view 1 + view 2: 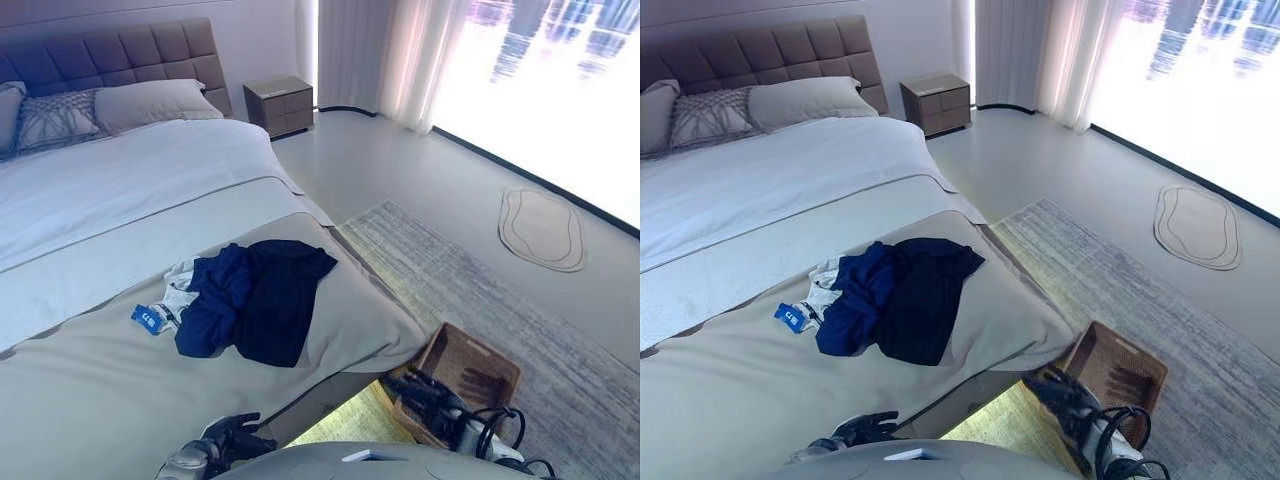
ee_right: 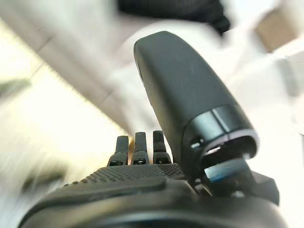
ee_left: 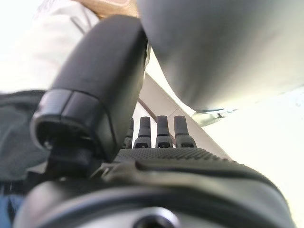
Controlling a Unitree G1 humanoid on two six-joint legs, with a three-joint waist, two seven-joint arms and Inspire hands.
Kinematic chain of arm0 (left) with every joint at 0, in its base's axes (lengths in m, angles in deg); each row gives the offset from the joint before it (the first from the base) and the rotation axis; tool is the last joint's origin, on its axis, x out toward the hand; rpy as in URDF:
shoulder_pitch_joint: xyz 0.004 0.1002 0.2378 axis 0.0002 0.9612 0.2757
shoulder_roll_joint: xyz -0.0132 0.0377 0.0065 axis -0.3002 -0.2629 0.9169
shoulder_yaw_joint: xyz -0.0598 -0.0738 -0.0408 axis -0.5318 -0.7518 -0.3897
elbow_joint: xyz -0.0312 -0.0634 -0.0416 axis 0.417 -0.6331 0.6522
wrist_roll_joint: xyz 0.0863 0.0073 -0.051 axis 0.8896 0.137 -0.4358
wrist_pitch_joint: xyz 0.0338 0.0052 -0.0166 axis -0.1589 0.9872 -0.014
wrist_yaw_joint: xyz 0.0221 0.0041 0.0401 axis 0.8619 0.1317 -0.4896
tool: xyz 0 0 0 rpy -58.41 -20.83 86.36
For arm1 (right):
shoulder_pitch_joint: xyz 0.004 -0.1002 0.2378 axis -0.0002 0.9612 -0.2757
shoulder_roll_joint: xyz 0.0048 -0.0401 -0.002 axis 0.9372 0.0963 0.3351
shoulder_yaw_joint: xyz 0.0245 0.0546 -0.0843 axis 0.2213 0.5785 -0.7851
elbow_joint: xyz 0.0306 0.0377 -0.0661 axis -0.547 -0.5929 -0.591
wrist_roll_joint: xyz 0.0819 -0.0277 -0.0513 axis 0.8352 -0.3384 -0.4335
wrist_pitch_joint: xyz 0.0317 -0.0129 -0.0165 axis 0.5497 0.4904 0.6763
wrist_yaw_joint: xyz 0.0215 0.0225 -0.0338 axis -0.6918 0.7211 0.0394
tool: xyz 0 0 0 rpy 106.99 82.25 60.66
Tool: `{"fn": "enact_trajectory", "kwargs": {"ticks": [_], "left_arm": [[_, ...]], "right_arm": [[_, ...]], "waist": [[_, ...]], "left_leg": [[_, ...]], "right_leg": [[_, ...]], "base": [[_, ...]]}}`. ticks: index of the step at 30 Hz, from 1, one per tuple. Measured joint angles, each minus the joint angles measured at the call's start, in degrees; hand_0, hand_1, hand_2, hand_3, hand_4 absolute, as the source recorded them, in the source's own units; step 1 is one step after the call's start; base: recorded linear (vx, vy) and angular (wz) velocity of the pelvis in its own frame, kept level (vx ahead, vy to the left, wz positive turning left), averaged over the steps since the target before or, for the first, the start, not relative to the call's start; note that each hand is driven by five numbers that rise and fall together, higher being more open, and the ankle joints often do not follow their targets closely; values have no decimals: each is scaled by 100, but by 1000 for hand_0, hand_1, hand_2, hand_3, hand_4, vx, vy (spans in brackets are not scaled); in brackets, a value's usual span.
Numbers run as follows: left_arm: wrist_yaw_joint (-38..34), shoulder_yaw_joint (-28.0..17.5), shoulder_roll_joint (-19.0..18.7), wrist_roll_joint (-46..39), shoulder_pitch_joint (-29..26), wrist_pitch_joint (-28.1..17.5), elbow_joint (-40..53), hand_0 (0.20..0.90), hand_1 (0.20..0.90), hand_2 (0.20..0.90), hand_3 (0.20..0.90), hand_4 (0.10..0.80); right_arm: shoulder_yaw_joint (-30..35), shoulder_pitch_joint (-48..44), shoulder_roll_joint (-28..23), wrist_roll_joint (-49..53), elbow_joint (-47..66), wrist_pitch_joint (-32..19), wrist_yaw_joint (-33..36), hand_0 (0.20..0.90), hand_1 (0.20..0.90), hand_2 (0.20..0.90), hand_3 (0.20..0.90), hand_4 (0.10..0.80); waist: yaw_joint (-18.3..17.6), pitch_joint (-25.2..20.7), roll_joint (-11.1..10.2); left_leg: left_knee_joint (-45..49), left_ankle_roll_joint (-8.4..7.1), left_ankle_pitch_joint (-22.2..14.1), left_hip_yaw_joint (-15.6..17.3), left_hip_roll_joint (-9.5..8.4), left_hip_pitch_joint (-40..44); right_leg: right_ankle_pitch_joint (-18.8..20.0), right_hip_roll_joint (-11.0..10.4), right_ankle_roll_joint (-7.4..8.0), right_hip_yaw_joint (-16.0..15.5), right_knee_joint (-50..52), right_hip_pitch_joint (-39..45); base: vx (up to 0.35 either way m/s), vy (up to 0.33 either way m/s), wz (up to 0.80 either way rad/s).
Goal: Pick up the clothes from the bed and place them into the basket
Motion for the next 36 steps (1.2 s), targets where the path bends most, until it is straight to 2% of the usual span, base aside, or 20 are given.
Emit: {"fn": "enact_trajectory", "kwargs": {"ticks": [2, 4, 6, 7, 9, 11, 12, 14, 15, 17, 19, 22, 25, 28, 29, 30, 31, 36], "left_arm": [[-4, 3, 18, -55, -19, -18, 29, 900, 900, 900, 900, 800], [-7, 99, 20, -175, -58, -62, 90, 900, 900, 900, 900, 800], [0, 162, 24, -279, -229, -132, 113, 900, 900, 900, 900, 800], [-8, 167, 29, -293, -318, -138, 169, 900, 900, 900, 900, 800], [-25, 168, -8, -450, -537, -249, 269, 900, 900, 900, 900, 800], [-38, 212, -114, -587, -870, -275, 269, 900, 900, 900, 900, 800], [-38, 252, -158, -624, -955, -283, 269, 900, 900, 900, 900, 800], [7, 342, -240, -787, -1270, -393, 303, 900, 900, 900, 900, 800], [10, 369, -241, -841, -1353, -394, 319, 900, 900, 900, 900, 800], [2, 335, -247, -1033, -1540, -409, 495, 900, 900, 900, 900, 800], [0, 341, -293, -1083, -1642, -444, 499, 900, 900, 900, 900, 800], [-8, 385, -522, -1109, -1664, -498, 496, 900, 900, 900, 900, 800], [-10, 388, -709, -1133, -1628, -501, 623, 900, 900, 900, 900, 800], [2, 390, -805, -1266, -1539, -529, 789, 900, 900, 900, 900, 800], [11, 392, -813, -1275, -1520, -561, 849, 900, 900, 900, 900, 800], [14, 404, -812, -1274, -1516, -619, 897, 900, 900, 900, 900, 800], [14, 411, -813, -1274, -1515, -625, 994, 900, 900, 900, 900, 800], [9, 444, -811, -1282, -1540, -620, 1207, 900, 900, 900, 900, 800]], "right_arm": [[-267, -164, 58, -229, 158, -261, -109, 900, 900, 900, 900, 800], [-759, -525, -114, -1554, 201, -676, 199, 900, 900, 900, 900, 800], [-1162, -1152, -526, -2896, 196, -768, 889, 900, 900, 900, 900, 800], [-1244, -1346, -671, -3248, 204, -774, 1104, 900, 900, 900, 900, 800], [-1413, -2244, -1063, -4081, 141, -546, 1693, 900, 900, 900, 900, 800], [-1472, -3209, -1237, -4558, -202, -250, 2052, 900, 900, 900, 900, 800], [-1470, -3462, -1274, -4641, -328, -165, 2137, 900, 900, 900, 900, 800], [-1554, -4587, -1455, -5053, -1124, 119, 2388, 900, 900, 900, 900, 800], [-1591, -4834, -1523, -5113, -1260, 217, 2411, 900, 900, 900, 900, 800], [-1621, -5537, -1642, -5366, -1626, 377, 2431, 900, 900, 900, 900, 800], [-1717, -5813, -1642, -5460, -1836, 498, 2364, 900, 900, 900, 900, 800], [-1970, -6035, -1636, -5598, -2129, 859, 2021, 900, 900, 900, 900, 800], [-1977, -6190, -1674, -5680, -2423, 1269, 1943, 900, 900, 900, 900, 800], [-1999, -6461, -1874, -5723, -2591, 1640, 1882, 900, 900, 900, 900, 800], [-2000, -6516, -1930, -5730, -2619, 1721, 1753, 549, 549, 549, 491, 391], [-2026, -6549, -1971, -5744, -2627, 1787, 1594, 347, 347, 347, 255, 155], [-2119, -6582, -2010, -5784, -2647, 1814, 1450, 300, 300, 300, 200, 100], [-2228, -6683, -2065, -5657, -2613, 1677, 1522, 300, 300, 300, 200, 100]], "waist": [[170, 9, -2], [364, 15, -21], [632, 222, -28], [643, 319, -10], [994, 707, -15], [1180, 1046, -82], [1219, 1118, -105], [1530, 1390, -130], [1564, 1461, -118], [1893, 1831, -52], [2013, 1970, -45], [2303, 2344, -37], [2495, 2605, -40], [2645, 2662, -54], [2661, 2662, -55], [2692, 2662, -55], [2704, 2662, -55], [2714, 2662, -57]], "left_leg": [[1, -17, 18, -60, -8, -59], [7, -19, 93, -268, -59, -274], [47, 38, 258, -561, -148, -610], [106, 33, 261, -647, -168, -696], [382, 79, 336, -883, -221, -1148], [642, 78, 351, -1104, -238, -1563], [685, 78, 351, -1181, -243, -1672], [761, 27, 458, -1461, -293, -2173], [784, 4, 434, -1507, -301, -2280], [811, 10, 438, -1578, -348, -2533], [848, 8, 461, -1689, -396, -2717], [1128, 12, 472, -1922, -610, -3059], [1250, -7, 454, -2135, -735, -3268], [1383, -43, 426, -2305, -817, -3517], [1405, -81, 391, -2346, -826, -3546], [1419, -100, 373, -2375, -832, -3572], [1422, -104, 352, -2390, -836, -3595], [1448, -94, 347, -2364, -786, -3614]], "right_leg": [[-25, -3, 9, -65, 0, -18], [-25, -43, 24, -295, 5, -130], [1, -100, 22, -598, 44, -249], [-5, -119, 27, -638, 86, -313], [-10, -166, 37, -852, 298, -548], [-51, -186, 87, -1031, 517, -815], [-55, -184, 89, -1097, 535, -873], [-80, -225, 117, -1369, 690, -1243], [-94, -230, 98, -1414, 709, -1337], [-119, -310, 128, -1471, 898, -1601], [-160, -390, 124, -1569, 1028, -1761], [-342, -626, 161, -1823, 1410, -1962], [-423, -723, 233, -1950, 1552, -2054], [-496, -809, 242, -2109, 1783, -2231], [-497, -803, 242, -2160, 1781, -2226], [-504, -801, 250, -2172, 1786, -2234], [-533, -799, 253, -2177, 1779, -2237], [-571, -788, 239, -2105, 1774, -2289]], "base": [[-33, 170, 25], [-84, 129, 55], [-104, 28, 78], [-150, -37, 69], [-186, -45, 61], [-129, -11, 51], [-154, 49, 47], [-134, 74, 57], [3, 53, 45], [6, 42, 27], [-40, 23, 35], [-20, -15, 50], [-1, -31, 45], [2, -43, 32], [5, -25, 18], [8, -29, 13], [5, -25, 6], [-8, -19, -8]]}}
